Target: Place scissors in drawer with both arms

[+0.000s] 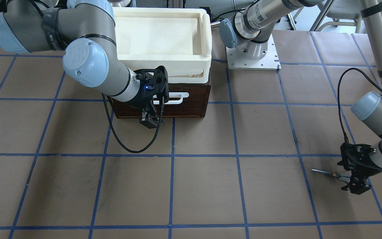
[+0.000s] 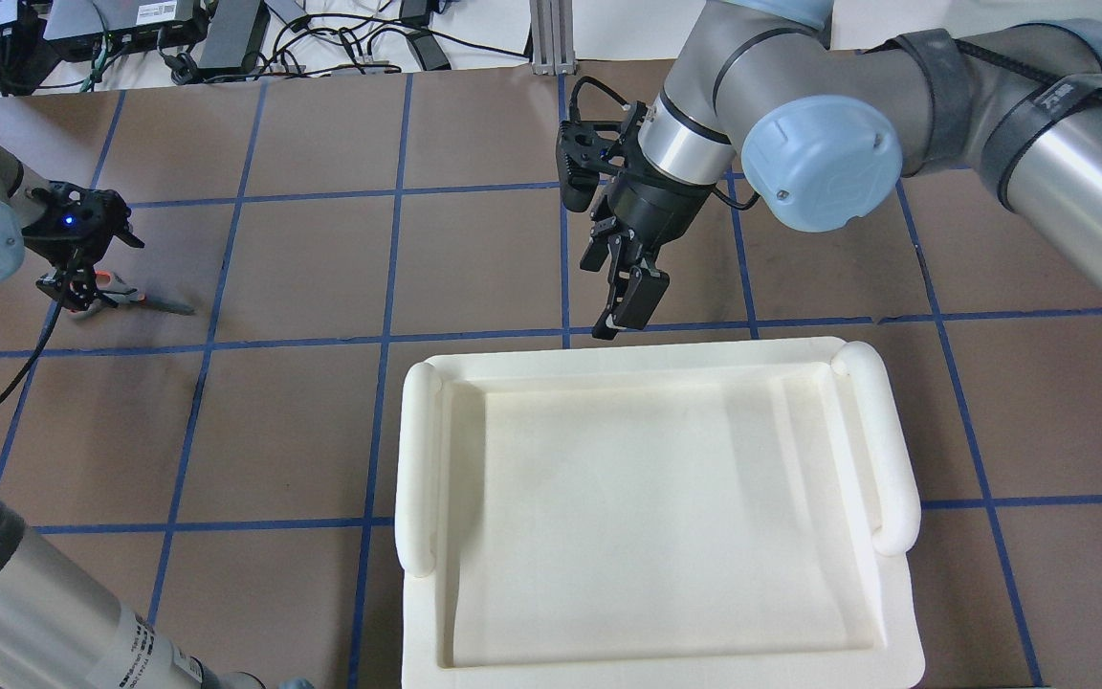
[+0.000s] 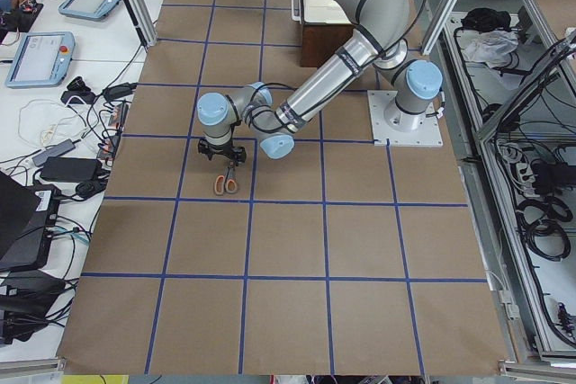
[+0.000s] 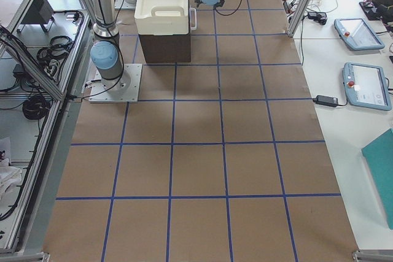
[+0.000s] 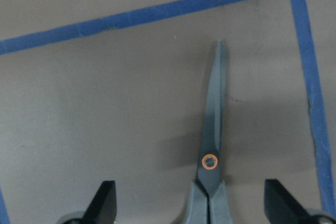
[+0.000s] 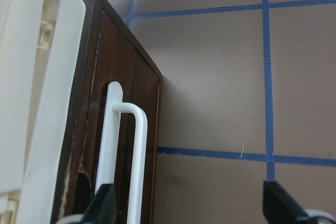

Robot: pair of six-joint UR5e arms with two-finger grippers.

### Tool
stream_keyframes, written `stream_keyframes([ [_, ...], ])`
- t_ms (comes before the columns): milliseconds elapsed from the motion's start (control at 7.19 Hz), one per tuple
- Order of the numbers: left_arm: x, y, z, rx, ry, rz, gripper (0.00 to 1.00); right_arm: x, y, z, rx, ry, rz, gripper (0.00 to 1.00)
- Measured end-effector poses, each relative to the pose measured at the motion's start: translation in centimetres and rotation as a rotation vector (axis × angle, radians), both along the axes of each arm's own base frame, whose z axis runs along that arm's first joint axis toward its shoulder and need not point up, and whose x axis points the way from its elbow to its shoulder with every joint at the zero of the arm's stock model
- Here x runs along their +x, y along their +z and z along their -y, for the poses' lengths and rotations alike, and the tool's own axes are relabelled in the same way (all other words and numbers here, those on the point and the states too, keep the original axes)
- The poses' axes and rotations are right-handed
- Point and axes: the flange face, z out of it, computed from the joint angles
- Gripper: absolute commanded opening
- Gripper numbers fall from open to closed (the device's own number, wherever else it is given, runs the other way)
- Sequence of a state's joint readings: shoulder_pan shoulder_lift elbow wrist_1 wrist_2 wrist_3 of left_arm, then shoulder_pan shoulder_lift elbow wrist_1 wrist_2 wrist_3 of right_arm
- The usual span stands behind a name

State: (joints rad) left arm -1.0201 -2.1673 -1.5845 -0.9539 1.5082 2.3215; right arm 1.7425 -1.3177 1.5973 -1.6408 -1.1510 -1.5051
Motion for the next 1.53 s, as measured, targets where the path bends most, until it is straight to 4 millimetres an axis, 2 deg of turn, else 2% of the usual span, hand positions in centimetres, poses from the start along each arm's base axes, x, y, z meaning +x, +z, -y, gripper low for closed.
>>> stream_keyframes([
  [417, 0.3, -1.1, -0.7, 0.030, 0.019, 0.040, 0.98, -0.4, -2.5, 0.9, 0.013, 0.050, -0.053, 1.00],
  [695, 0.6, -1.5, -0.6, 0.027, 0.034, 0.067, 0.98, -0.2, -3.5, 1.1, 0.030, 0.044, -0.055, 1.00],
  [834, 0.6, -2.0, -0.5, 0.030, 0.037, 0.065, 0.91, 0.0, -4.2, 1.2, 0.043, 0.046, -0.057, 1.00],
  [973, 0.6, -2.3, -0.5, 0.031, 0.036, 0.062, 0.78, 0.2, -4.8, 1.3, 0.055, 0.044, -0.060, 1.00],
  [1112, 0.6, -2.5, -0.5, 0.032, 0.033, 0.063, 0.59, 0.3, -4.7, 1.5, 0.058, 0.037, -0.064, 1.00],
  [1251, 0.6, -2.5, -0.4, 0.031, 0.028, 0.066, 0.48, 0.3, -4.4, 1.8, 0.057, 0.027, -0.069, 1.00],
  [1390, 0.7, -2.4, -0.4, 0.028, 0.025, 0.069, 0.31, 0.4, -4.0, 2.0, 0.061, 0.013, -0.078, 1.00],
  [1529, 0.7, -2.2, -0.4, 0.026, 0.023, 0.071, 0.23, 0.3, -4.0, 2.0, 0.076, -0.007, -0.089, 1.00],
])
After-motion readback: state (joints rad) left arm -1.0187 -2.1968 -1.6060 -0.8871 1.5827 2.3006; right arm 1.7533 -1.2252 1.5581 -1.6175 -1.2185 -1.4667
